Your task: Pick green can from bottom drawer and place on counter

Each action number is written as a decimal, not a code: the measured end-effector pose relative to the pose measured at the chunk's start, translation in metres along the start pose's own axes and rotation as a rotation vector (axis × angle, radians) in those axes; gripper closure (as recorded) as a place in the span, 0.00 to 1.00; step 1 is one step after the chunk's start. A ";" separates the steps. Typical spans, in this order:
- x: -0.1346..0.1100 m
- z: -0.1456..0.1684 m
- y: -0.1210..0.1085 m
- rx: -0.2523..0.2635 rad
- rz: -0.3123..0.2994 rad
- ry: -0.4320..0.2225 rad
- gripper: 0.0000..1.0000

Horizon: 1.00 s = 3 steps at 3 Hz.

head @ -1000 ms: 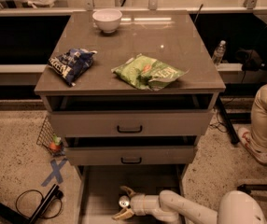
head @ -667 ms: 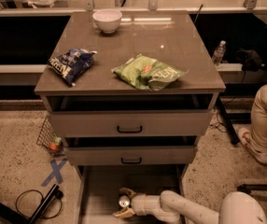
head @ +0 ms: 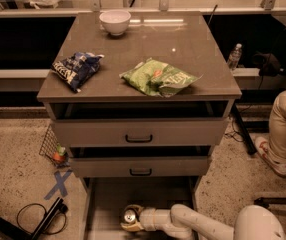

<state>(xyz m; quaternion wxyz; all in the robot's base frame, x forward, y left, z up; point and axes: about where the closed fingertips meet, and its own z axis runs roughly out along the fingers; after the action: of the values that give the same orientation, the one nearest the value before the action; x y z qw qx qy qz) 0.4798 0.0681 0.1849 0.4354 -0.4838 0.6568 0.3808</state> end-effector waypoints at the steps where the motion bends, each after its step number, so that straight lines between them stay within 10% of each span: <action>1: 0.000 0.001 0.001 -0.003 0.001 -0.001 1.00; 3: -0.034 -0.014 0.004 -0.036 0.055 -0.029 1.00</action>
Offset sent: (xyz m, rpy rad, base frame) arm -0.0006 0.0012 0.0000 0.0013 0.0008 0.0016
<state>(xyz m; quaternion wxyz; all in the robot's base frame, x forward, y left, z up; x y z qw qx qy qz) 0.4785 0.0670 0.2221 0.4255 -0.4675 0.6566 0.4114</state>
